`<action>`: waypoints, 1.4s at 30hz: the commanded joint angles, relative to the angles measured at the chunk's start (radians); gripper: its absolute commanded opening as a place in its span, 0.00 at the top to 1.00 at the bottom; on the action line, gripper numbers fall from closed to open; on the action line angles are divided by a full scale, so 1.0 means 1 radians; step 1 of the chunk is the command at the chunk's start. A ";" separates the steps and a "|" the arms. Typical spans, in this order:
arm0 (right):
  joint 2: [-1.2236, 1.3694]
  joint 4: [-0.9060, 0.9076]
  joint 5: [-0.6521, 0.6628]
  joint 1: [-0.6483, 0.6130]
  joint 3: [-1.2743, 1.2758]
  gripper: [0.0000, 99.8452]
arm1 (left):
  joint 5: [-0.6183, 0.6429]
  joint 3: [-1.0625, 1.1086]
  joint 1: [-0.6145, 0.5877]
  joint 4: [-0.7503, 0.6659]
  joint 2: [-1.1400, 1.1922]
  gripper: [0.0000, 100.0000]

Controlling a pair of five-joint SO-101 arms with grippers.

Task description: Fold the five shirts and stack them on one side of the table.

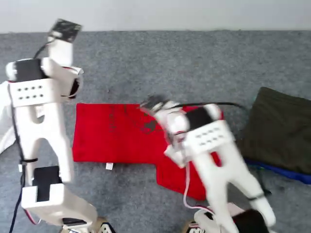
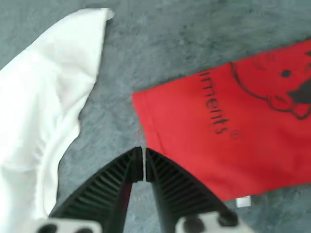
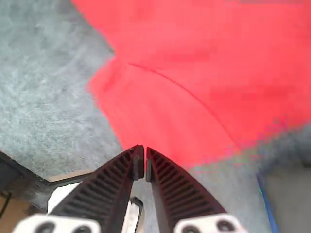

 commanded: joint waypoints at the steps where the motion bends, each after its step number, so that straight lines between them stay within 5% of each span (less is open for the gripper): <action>1: -0.113 0.076 -0.008 0.145 -0.086 0.99 | -0.005 0.013 0.135 0.020 -0.052 0.98; 16: -0.450 0.074 0.186 1.086 -0.084 0.99 | 0.002 0.328 0.767 -0.011 -0.032 0.79; 20: -0.450 0.074 0.183 1.251 -0.084 0.99 | 0.002 0.354 0.859 -0.057 0.051 0.76; 29: -0.450 0.074 0.190 1.326 -0.083 0.99 | 0.002 0.315 1.066 -0.061 0.267 0.76; 42: -0.450 0.074 0.184 1.322 -0.083 0.99 | 0.034 0.145 1.079 -0.106 0.505 0.76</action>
